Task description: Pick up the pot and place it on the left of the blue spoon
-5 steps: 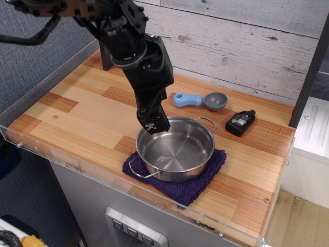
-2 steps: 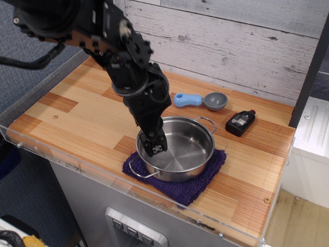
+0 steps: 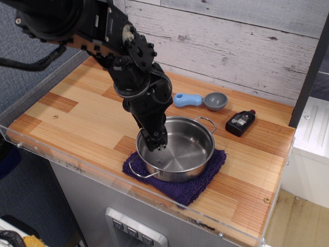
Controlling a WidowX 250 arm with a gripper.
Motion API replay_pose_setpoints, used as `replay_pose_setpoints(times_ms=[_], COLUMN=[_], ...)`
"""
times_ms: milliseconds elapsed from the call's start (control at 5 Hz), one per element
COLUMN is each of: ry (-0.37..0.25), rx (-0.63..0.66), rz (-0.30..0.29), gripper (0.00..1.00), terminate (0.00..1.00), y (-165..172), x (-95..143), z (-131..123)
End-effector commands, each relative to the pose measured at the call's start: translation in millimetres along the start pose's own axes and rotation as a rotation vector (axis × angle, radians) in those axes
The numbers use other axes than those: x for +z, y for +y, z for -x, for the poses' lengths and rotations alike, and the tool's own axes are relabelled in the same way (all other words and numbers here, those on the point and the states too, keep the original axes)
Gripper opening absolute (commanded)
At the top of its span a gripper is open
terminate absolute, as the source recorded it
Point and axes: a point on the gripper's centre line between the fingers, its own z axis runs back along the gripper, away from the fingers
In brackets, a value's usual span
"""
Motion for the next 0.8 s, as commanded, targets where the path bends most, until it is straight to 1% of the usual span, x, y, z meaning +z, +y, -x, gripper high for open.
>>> replay_pose_setpoints(times_ms=[0,200,600], ry=[-0.024,-0.016,-0.022], rx=[0.016,0.042,0.034], rz=[-0.034,-0.037,-0.030], gripper=[0.00,0.00,0.00], terminate=[0.00,0.00,0.00], y=[-1.1,-5.8,-8.2], x=[9.7,10.6,10.5], z=[-3.9,-2.3,-3.5])
